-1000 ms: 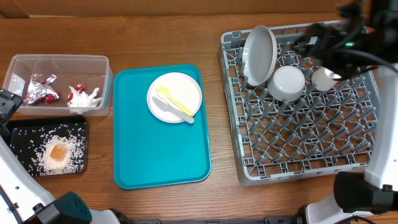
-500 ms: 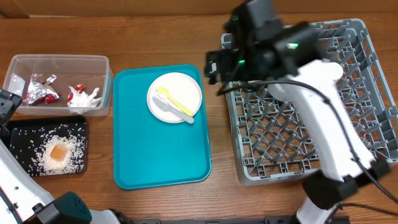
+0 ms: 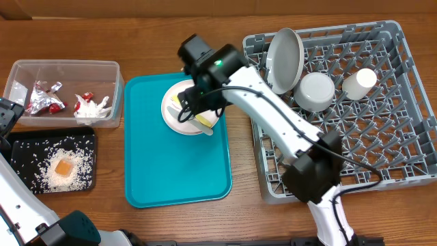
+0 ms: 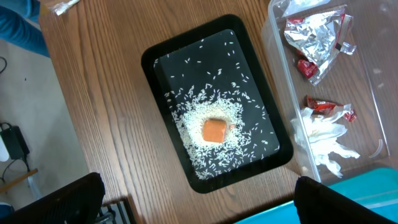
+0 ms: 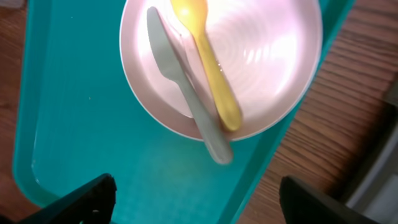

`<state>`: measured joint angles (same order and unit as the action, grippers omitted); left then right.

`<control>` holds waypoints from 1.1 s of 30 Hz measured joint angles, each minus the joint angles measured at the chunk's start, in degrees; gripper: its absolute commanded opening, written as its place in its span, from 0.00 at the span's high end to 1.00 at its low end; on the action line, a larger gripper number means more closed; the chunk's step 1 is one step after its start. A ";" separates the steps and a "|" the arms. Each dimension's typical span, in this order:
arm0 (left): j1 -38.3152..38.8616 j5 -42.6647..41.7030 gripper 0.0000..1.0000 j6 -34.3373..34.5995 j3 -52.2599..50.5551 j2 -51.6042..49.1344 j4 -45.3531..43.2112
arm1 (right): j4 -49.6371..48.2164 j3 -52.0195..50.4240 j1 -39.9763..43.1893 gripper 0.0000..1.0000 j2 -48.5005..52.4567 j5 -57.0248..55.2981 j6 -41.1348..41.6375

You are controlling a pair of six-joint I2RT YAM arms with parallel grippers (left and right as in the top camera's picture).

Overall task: Sort waste into correct bins and load items into the dishwasher rack
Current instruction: 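Reach the right gripper to the pink plate and grasp the grey knife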

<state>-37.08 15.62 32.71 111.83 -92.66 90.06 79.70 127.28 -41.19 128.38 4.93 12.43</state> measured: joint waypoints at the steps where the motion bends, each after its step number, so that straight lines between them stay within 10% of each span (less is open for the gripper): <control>1: 0.00 0.00 0.00 0.00 0.00 0.00 0.00 | -0.37 0.00 -0.22 0.16 0.79 -0.02 -0.04; 21: 0.00 0.00 0.00 0.00 0.00 0.00 0.00 | -5.18 -0.13 -2.45 0.32 12.22 -0.92 -0.50; 33: 0.00 0.00 0.00 0.00 0.00 0.00 0.00 | -6.51 -0.55 -2.47 0.58 13.66 -0.90 -0.52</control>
<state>-37.08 15.62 32.71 111.83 -92.66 90.06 73.19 126.74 -43.66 142.04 4.03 11.90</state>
